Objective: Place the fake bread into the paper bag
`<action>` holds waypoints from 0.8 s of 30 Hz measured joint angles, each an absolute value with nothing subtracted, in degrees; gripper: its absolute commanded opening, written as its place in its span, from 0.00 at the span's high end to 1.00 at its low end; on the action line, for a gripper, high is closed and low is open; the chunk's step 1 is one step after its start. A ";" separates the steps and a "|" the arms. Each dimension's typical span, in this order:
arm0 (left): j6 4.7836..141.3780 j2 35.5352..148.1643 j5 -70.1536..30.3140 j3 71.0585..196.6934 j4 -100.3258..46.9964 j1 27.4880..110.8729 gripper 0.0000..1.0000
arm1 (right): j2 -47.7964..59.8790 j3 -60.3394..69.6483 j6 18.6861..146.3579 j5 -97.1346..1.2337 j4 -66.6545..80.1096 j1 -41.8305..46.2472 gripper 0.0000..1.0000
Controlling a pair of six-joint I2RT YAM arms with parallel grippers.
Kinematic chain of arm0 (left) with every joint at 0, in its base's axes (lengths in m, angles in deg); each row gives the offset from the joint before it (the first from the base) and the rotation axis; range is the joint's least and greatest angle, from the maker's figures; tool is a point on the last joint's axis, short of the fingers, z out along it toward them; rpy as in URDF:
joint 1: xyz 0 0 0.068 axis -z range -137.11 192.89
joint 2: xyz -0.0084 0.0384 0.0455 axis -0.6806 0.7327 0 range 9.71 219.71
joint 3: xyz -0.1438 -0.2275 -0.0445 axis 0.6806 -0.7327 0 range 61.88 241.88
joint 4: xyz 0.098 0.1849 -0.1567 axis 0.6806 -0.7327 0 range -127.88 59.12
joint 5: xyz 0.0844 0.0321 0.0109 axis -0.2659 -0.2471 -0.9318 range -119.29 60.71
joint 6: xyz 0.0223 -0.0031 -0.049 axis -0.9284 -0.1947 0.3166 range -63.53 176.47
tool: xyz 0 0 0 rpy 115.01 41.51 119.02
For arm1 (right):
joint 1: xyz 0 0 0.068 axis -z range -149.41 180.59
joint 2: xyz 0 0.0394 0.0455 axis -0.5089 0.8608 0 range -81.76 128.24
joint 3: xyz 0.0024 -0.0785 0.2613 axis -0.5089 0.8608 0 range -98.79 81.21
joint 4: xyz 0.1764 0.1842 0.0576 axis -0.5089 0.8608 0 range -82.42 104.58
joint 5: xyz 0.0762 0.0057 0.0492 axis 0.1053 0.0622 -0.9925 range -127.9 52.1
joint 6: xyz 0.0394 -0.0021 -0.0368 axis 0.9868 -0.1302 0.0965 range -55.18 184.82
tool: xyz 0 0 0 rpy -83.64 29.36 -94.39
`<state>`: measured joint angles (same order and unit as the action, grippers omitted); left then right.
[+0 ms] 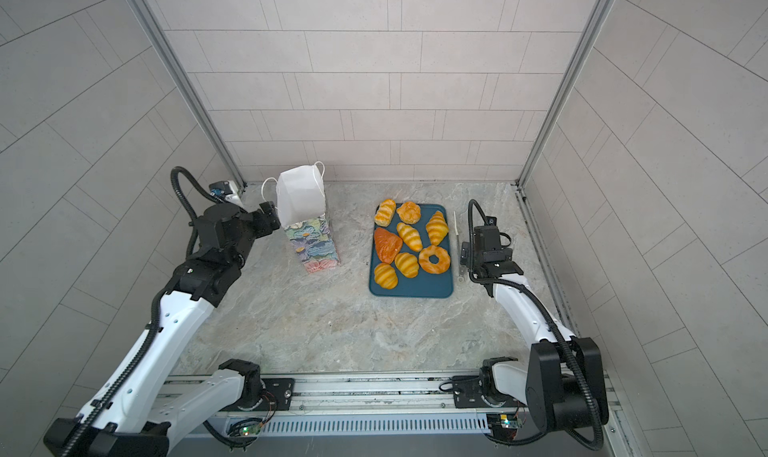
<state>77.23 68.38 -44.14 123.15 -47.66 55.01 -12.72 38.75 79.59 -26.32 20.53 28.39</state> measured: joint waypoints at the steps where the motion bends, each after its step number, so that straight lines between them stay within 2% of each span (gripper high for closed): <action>1: 77.88 69.69 -43.81 124.27 -48.82 55.03 0.22 | -12.72 38.40 79.72 -26.24 20.99 28.42 0.05; 9: 81.93 77.96 -42.46 132.59 -57.45 55.03 0.31 | -12.72 37.70 80.40 -25.89 23.00 28.72 0.05; 12: 82.95 78.87 -42.31 133.62 -59.22 55.03 0.31 | -12.72 37.70 80.55 -25.89 23.68 28.77 0.05; 22: 84.64 83.73 -41.45 137.12 -62.76 55.03 0.44 | -12.62 36.63 80.57 -25.84 25.27 28.77 0.05; 24: 85.01 84.97 -41.17 137.95 -63.35 55.03 0.49 | -12.55 36.50 80.57 -25.84 25.47 28.77 0.05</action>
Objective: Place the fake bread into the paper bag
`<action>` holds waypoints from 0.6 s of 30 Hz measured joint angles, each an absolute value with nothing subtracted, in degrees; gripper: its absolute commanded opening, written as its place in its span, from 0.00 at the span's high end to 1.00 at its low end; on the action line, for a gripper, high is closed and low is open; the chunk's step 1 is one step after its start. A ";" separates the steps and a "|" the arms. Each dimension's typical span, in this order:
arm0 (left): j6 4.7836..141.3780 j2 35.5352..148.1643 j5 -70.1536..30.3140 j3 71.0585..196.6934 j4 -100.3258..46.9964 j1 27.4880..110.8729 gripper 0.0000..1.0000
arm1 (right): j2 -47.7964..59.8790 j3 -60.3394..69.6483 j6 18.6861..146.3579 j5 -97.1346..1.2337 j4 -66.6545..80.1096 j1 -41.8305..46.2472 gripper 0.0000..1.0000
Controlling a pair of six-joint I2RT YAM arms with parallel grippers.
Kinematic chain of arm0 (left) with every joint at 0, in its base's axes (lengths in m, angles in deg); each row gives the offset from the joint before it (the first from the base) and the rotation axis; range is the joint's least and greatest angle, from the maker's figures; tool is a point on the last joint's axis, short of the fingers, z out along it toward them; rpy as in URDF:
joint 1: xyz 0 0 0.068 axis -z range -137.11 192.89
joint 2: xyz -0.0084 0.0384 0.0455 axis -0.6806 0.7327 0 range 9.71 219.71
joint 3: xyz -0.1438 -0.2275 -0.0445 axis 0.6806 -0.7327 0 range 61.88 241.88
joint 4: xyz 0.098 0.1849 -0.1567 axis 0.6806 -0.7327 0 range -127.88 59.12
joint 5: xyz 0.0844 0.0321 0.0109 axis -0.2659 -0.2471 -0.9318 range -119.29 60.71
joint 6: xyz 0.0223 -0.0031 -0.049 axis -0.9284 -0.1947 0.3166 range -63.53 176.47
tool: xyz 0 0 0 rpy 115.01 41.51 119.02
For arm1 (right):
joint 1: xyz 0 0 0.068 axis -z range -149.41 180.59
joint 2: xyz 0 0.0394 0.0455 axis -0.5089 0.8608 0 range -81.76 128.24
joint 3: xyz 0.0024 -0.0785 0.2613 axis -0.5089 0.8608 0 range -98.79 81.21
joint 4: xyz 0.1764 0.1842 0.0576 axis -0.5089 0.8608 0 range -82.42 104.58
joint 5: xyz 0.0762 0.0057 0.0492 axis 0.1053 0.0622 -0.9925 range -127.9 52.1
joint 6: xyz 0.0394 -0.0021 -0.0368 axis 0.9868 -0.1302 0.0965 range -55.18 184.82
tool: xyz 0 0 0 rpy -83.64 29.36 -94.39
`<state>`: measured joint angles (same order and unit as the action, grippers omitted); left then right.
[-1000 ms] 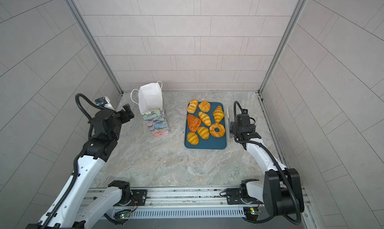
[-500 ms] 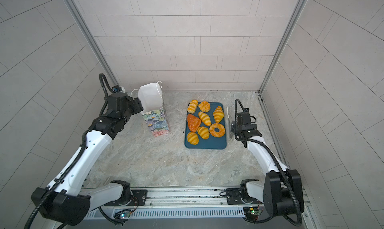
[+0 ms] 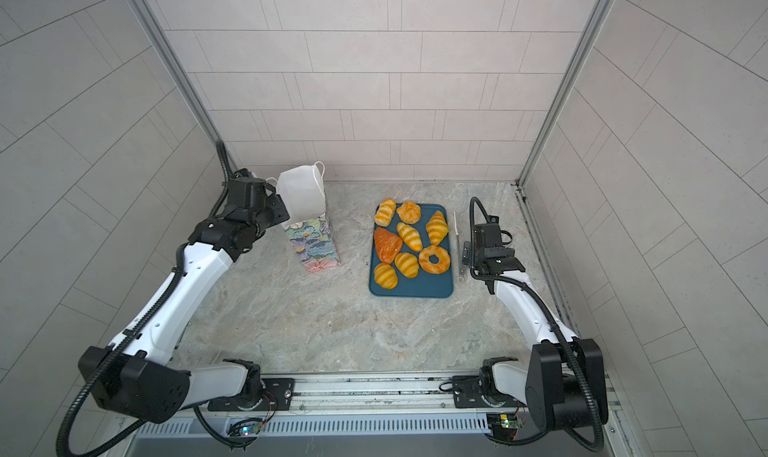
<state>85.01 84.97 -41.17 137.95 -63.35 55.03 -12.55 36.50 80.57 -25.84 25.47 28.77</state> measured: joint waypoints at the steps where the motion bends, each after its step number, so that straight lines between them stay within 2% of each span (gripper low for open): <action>1: 85.14 85.45 -41.08 138.25 -63.72 55.03 0.52 | -12.44 36.43 80.57 -25.82 25.62 28.77 0.05; 4: 85.34 86.46 -40.91 138.69 -64.42 55.03 0.58 | -12.27 36.32 80.55 -25.73 26.04 28.79 0.05; 8: 85.64 87.86 -40.67 139.33 -65.06 55.03 0.59 | -12.24 36.13 80.53 -25.43 26.45 28.79 0.05; 18: 87.68 90.11 -38.61 140.51 -65.23 55.01 0.80 | -11.89 35.82 80.59 -24.31 27.50 29.58 0.05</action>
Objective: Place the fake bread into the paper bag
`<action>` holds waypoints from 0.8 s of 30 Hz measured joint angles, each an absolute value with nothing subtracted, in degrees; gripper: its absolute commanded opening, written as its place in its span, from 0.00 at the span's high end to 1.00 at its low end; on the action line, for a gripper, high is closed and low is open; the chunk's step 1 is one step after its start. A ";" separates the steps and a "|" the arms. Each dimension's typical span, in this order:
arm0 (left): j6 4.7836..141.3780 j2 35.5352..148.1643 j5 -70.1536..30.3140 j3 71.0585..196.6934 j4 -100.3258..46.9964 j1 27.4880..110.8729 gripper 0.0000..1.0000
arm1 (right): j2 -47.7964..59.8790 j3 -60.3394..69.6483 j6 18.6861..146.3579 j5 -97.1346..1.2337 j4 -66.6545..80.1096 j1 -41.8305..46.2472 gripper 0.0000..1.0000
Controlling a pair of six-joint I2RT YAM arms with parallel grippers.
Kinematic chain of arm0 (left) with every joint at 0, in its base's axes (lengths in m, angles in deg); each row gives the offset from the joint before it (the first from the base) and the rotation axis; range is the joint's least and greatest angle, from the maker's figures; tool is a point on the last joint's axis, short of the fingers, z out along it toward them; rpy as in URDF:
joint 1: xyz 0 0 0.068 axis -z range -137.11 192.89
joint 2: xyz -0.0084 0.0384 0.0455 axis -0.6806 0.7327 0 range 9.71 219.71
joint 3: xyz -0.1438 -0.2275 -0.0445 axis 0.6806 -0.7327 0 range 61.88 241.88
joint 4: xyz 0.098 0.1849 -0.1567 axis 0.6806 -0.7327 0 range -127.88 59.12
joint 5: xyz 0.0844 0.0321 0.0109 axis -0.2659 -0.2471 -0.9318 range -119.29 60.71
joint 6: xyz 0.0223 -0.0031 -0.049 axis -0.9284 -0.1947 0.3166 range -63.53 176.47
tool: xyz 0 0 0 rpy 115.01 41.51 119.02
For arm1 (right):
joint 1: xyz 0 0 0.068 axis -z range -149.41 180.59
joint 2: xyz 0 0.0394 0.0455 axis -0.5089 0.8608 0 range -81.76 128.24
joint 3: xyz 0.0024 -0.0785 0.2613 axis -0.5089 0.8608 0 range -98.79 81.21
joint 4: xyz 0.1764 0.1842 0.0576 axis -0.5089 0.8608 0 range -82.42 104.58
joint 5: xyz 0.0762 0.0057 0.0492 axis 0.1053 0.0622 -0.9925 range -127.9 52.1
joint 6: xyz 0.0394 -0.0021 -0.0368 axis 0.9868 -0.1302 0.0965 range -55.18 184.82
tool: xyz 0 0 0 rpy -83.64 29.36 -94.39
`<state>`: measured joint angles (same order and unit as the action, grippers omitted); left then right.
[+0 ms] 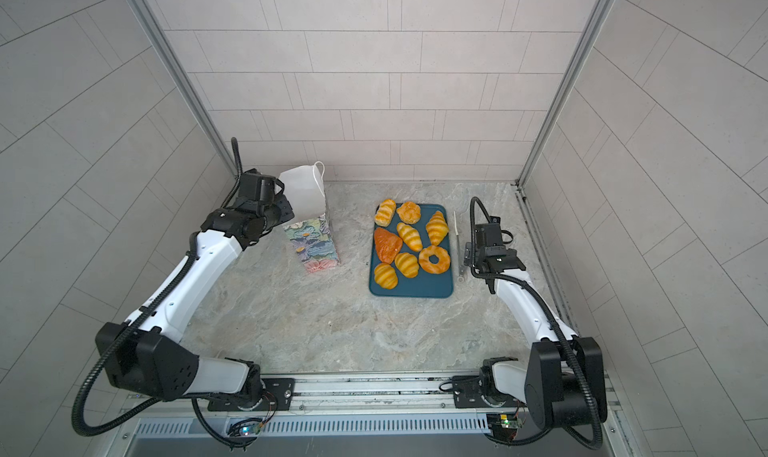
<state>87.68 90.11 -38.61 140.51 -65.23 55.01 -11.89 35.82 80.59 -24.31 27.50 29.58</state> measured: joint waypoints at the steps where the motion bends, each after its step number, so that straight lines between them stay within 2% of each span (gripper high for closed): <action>1: 87.94 90.24 -38.29 140.53 -65.19 55.01 0.81 | -11.85 35.82 80.70 -24.25 27.61 29.75 0.05; 10: 91.04 90.76 -36.71 140.53 -64.14 55.03 0.96 | -11.70 35.82 81.58 -24.12 28.05 31.00 0.05; 24: 94.01 93.71 -35.27 141.36 -60.60 56.80 0.98 | -11.70 35.82 81.88 -24.16 28.81 31.52 0.05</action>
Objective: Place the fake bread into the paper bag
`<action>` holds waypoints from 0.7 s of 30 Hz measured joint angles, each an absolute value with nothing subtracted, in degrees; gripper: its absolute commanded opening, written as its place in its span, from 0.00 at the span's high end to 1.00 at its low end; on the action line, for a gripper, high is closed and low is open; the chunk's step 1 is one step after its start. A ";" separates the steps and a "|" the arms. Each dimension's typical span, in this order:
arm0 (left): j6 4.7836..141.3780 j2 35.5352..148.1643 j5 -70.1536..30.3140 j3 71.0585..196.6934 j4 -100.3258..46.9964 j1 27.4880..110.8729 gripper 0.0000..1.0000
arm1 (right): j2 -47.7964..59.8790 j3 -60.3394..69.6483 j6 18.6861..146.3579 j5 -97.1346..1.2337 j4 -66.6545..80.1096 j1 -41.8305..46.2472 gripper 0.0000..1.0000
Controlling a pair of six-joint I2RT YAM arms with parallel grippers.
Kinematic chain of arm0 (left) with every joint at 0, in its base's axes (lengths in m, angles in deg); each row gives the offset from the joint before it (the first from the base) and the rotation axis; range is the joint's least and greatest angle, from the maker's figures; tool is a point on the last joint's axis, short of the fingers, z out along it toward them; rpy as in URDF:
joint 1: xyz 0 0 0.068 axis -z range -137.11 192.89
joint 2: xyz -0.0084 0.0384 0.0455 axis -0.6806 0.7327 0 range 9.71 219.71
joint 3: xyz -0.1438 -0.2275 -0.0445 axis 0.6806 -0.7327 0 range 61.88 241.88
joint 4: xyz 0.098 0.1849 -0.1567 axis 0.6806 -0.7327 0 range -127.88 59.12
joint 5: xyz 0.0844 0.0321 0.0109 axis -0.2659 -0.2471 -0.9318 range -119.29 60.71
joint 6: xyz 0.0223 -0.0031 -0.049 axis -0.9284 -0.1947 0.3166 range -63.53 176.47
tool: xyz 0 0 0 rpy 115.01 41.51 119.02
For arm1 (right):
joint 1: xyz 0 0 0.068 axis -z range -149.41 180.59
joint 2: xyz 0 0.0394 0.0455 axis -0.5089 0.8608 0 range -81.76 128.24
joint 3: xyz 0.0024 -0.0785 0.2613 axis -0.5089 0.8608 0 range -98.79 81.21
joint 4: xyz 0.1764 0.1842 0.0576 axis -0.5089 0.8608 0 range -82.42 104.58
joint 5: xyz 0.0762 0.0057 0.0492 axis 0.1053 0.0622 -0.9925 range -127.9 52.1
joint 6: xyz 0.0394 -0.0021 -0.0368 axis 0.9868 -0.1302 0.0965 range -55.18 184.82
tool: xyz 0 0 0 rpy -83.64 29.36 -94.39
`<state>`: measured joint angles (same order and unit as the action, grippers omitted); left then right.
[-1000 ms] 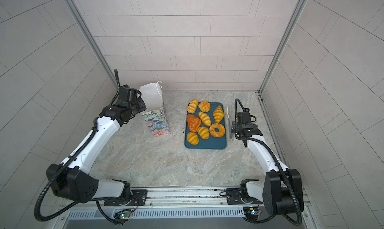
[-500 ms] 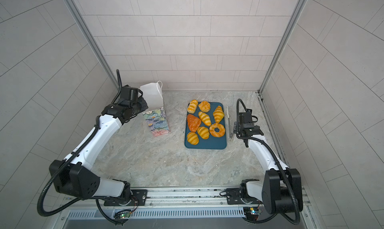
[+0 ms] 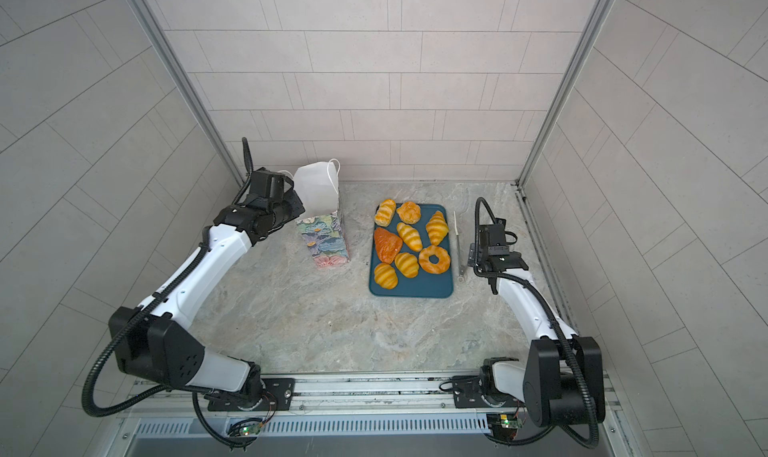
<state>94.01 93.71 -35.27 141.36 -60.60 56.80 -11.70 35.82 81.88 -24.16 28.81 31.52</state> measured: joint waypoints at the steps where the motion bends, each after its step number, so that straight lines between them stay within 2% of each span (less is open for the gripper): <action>1: 94.19 93.71 -35.23 141.36 -60.38 56.87 0.98 | -11.70 35.82 81.97 -24.16 28.88 31.59 0.05; 8: 95.24 95.24 -35.05 142.19 -59.20 57.63 0.97 | -11.65 35.82 82.65 -24.55 29.16 31.91 0.08; 13: 95.59 95.68 -35.07 142.23 -58.26 57.98 0.89 | -9.69 35.54 83.89 -25.06 30.56 32.35 0.14; 16: 95.54 95.64 -35.18 142.23 -58.06 58.07 0.80 | -7.11 34.29 85.09 -25.10 31.85 32.61 0.19; 21: 95.28 94.65 -35.68 141.93 -57.63 58.07 0.50 | -3.13 32.52 87.39 -25.87 32.09 32.92 0.25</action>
